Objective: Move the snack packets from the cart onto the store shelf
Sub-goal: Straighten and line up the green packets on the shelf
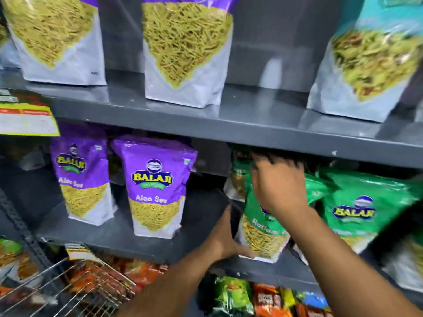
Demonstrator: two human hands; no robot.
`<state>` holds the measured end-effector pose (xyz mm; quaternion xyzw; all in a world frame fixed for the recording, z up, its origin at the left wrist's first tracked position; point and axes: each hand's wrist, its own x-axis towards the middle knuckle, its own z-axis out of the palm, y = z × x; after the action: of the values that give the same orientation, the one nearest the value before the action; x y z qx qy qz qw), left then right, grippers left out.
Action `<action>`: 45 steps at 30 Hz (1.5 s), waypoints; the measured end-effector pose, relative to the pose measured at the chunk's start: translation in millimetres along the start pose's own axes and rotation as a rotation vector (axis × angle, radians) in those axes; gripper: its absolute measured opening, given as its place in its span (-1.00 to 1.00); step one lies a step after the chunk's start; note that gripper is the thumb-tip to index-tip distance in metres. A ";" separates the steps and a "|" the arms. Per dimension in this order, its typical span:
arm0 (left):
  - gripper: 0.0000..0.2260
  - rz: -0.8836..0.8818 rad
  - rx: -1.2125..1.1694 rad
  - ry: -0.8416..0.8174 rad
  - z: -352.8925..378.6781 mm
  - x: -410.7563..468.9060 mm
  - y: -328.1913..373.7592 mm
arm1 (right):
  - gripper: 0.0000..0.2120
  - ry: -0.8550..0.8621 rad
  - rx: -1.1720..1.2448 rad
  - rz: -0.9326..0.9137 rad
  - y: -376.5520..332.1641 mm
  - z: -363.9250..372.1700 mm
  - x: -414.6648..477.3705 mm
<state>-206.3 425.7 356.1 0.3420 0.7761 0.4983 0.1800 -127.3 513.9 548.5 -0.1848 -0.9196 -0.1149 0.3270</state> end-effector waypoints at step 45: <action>-0.35 0.422 0.229 0.211 94.0 -88.4 16.6 | -0.64 -0.342 0.023 0.104 168.2 -36.5 -15.8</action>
<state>-80.1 428.5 324.3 0.4605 0.7533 0.4669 -0.0498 -25.8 649.8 581.2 -0.2454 -0.9523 -0.0540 0.1733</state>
